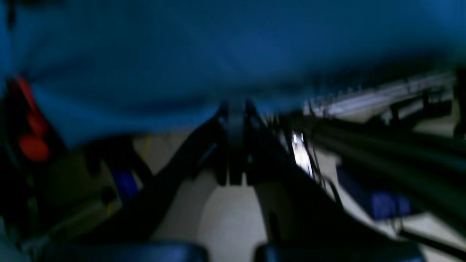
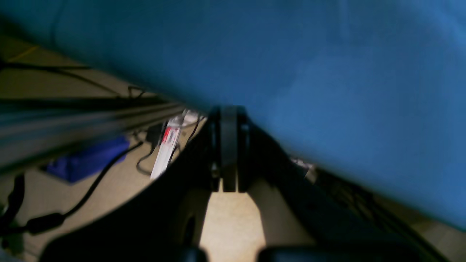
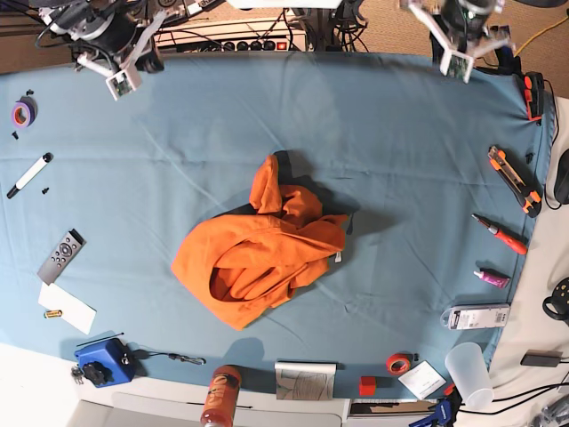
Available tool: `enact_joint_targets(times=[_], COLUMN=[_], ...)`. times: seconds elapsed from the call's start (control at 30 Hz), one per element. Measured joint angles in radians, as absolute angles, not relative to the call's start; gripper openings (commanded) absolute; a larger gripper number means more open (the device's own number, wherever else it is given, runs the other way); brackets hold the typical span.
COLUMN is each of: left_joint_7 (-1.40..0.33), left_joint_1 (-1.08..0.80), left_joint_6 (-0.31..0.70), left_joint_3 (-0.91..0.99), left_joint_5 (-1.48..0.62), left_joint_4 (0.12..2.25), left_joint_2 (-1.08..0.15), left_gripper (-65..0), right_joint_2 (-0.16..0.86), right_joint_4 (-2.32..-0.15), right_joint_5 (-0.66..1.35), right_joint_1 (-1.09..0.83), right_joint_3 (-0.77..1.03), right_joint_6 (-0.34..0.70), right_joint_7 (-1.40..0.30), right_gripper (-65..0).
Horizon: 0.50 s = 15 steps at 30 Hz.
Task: Layout the t-shirt on the table in an organized manner, then fold the t-shirt properly
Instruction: 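Move both grippers down toward the crumpled orange t-shirt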
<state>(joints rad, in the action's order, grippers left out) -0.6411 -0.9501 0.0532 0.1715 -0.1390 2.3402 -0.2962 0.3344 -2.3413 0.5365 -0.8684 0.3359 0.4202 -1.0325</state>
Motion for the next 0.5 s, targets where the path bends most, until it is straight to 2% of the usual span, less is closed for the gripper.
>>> enact_joint_targets(times=[0.27, 0.3, 0.33, 0.37, 0.43, 0.5], left_joint_7=[-0.603, -0.596, -0.585, -0.575, -0.574, -0.574], left_joint_1=[-0.762, -0.745, -0.728, -0.714, -0.69, -0.672], left_joint_6=[0.056, 0.054, 0.054, 0.055, 0.057, 0.057], left_joint_3=[0.171, 0.171, 0.172, 0.171, 0.171, 0.171], left_joint_5=[-0.14, -0.139, -0.139, -0.137, -0.138, -0.138], left_joint_4=[2.339, 2.339, 2.339, 2.339, 2.339, 2.339], left_joint_2=[-0.296, -0.296, -0.296, -0.296, -0.296, -0.296], left_gripper=[-65.0, -64.1, -59.9, -54.8, -44.5, -36.8], right_joint_2=[0.335, 0.334, 0.334, 0.334, 0.334, 0.334], right_joint_4=[-2.341, -2.341, -2.341, -2.341, -2.341, -2.341], right_joint_5=[0.418, 0.417, 0.417, 0.417, 0.414, 0.406], right_joint_1=[-0.803, -0.803, -0.803, -0.803, -0.803, -0.803], right_joint_3=[0.336, 0.336, 0.336, 0.336, 0.336, 0.336], right_joint_6=[0.42, 0.42, 0.42, 0.421, 0.421, 0.421], right_joint_7=[-0.99, -0.983, -0.978, -0.967, -0.94, -0.894], right_gripper=[-65.0, -65.0, -65.0, -63.1, -49.1, -40.5])
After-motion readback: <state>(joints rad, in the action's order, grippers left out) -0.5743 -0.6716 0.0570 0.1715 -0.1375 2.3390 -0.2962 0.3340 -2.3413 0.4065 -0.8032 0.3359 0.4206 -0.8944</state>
